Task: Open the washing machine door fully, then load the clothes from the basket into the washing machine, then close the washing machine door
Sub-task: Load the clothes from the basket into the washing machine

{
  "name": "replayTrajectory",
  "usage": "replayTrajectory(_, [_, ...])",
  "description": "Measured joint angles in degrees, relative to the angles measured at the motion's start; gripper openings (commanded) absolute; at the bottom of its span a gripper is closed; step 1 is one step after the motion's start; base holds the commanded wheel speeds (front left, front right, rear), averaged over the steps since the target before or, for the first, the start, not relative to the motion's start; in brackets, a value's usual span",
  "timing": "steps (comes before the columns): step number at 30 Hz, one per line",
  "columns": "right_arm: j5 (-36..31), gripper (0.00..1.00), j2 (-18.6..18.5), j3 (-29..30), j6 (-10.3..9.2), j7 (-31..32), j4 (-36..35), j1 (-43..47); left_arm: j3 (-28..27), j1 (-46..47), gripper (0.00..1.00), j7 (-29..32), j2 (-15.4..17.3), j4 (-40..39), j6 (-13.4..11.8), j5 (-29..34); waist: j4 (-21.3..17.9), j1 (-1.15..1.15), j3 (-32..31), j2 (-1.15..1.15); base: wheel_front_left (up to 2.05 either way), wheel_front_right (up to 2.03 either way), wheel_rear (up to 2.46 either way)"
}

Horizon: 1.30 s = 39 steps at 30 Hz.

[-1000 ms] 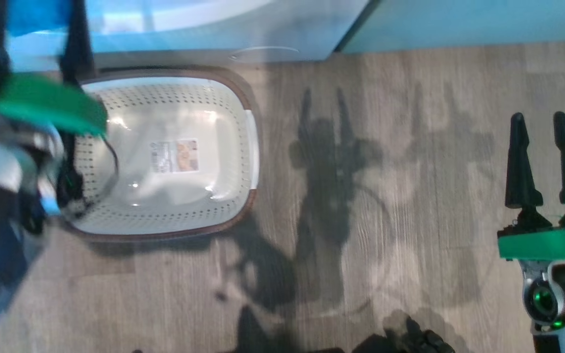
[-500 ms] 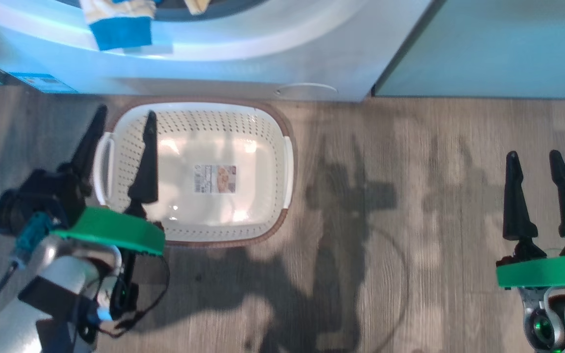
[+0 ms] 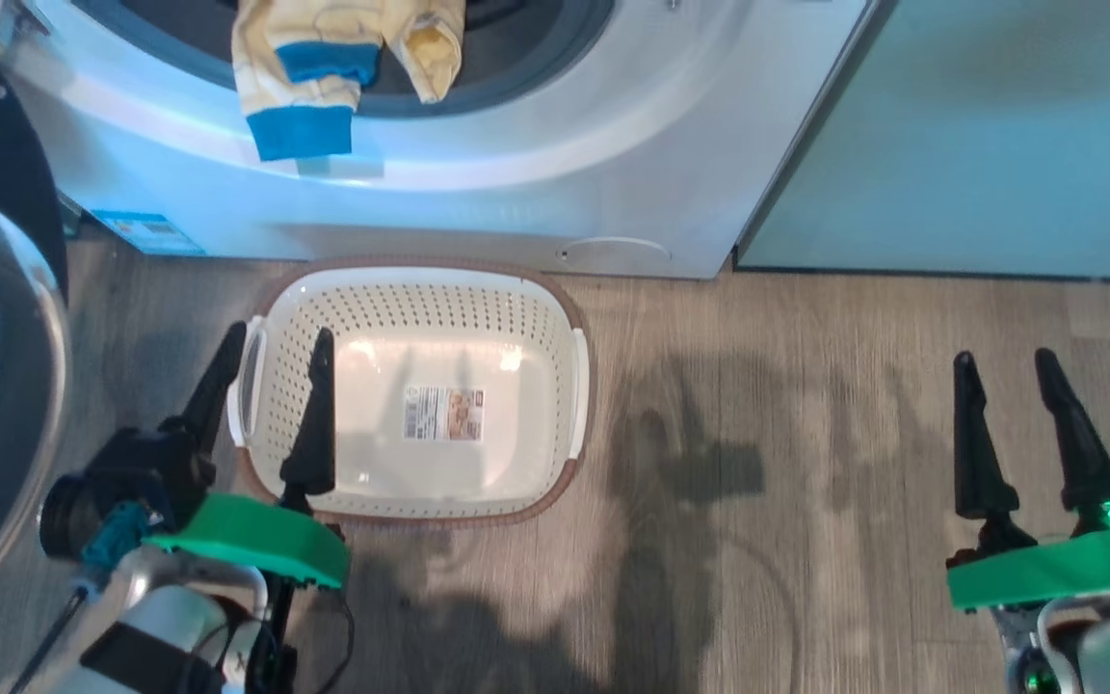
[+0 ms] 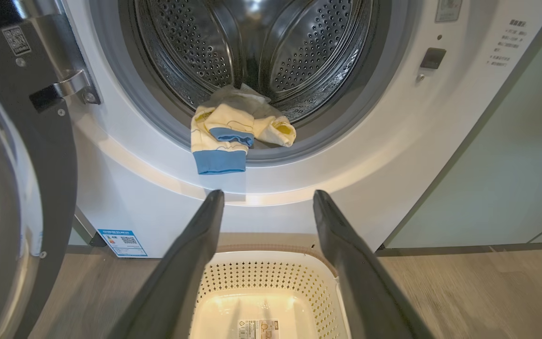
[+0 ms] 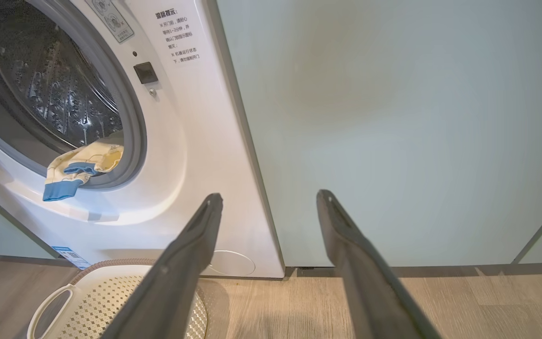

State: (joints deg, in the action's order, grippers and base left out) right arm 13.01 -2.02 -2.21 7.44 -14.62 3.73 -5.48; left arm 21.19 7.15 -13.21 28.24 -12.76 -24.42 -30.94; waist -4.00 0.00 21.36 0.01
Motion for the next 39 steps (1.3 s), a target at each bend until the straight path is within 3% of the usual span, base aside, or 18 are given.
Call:
replayTrajectory(14, [0.01,1.0,0.0,-0.96,0.0,0.0,1.45,2.09,1.15,-2.52,1.0,-0.48,-0.82,1.83,0.02,-0.57,-0.65,0.0,-4.79,0.0,0.0,0.0,0.0])
replayTrajectory(39, [0.21,1.0,0.0,-1.74,0.0,0.0,1.52,2.08,0.73,-2.21,1.0,-0.42,-0.15,1.82,0.08,-1.51,-1.22,0.0,-2.76,0.0,0.0,0.0,0.0])
